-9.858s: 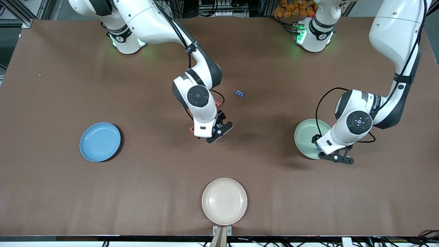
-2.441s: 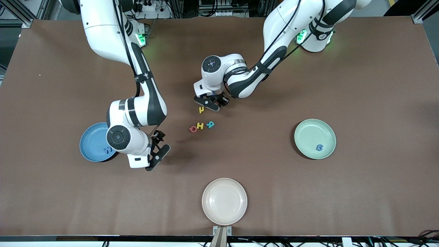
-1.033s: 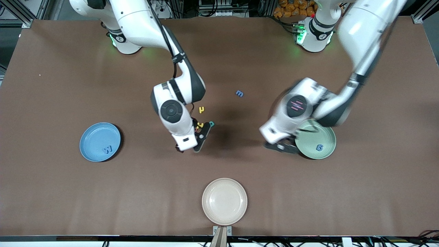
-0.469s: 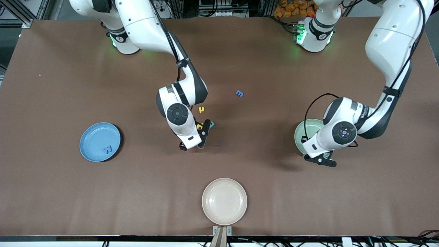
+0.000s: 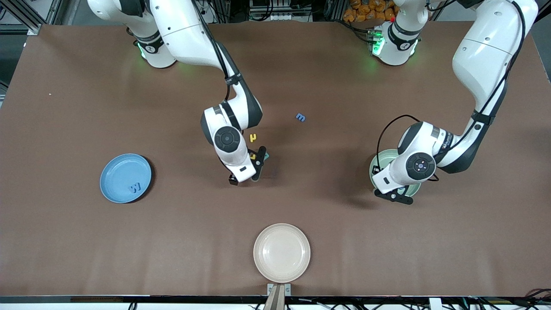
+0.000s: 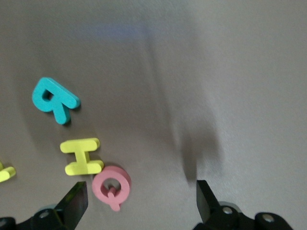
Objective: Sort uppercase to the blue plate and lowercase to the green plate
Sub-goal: 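Move the left gripper to the blue w while the right gripper nears the Q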
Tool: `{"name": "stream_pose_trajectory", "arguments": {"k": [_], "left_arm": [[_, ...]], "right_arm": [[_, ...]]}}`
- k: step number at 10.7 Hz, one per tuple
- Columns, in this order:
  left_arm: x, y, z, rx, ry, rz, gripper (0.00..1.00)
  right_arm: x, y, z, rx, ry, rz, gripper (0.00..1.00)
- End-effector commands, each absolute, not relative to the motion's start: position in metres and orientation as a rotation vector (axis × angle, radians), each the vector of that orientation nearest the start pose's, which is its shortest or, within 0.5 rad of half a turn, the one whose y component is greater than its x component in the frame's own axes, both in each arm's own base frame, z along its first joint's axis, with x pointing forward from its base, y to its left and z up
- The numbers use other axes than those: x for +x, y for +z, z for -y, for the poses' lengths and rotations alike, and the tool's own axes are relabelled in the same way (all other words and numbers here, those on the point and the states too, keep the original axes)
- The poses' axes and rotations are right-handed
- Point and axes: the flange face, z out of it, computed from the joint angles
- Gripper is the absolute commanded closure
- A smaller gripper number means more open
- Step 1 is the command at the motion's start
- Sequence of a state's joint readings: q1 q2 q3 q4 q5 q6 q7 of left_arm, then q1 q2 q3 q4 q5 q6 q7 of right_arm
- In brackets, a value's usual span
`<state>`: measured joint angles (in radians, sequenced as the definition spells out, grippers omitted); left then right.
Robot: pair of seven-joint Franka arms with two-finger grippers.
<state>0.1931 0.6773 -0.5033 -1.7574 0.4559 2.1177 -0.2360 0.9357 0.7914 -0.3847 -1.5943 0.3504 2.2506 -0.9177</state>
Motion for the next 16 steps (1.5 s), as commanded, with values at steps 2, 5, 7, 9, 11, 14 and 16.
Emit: {"name": "stream_pose_trajectory", "arguments": {"k": [2, 5, 7, 9, 11, 14, 16], "left_arm": [[0.615, 0.248, 0.176, -2.942, 0.262, -0.466, 0.02], [0.586, 0.280, 0.245, -2.925, 0.236, -0.659, 0.07], [0.553, 0.277, 0.290, -2.922, 0.254, -0.790, 0.08], [0.519, 0.274, 0.331, -2.927, 0.247, -0.922, 0.08], [0.478, 0.253, 0.367, -2.949, 0.187, -1.035, 0.10], [0.435, 0.239, 0.410, -2.959, 0.208, -0.974, 0.19], [0.409, 0.227, 0.420, -2.972, 0.221, -0.922, 0.23]], "right_arm": [[0.546, 0.188, -0.400, -2.447, 0.083, 1.947, 0.00], [0.536, 0.181, -0.399, -2.454, 0.048, 1.962, 0.00], [0.531, 0.179, -0.402, -2.447, 0.053, 1.971, 0.00], [0.529, 0.180, -0.398, -2.451, 0.061, 1.968, 0.00], [0.527, 0.178, -0.390, -2.464, 0.033, 1.969, 0.00], [0.522, 0.172, -0.388, -2.478, -0.009, 1.974, 0.00], [0.523, 0.175, -0.390, -2.484, -0.017, 1.962, 0.00]]}}
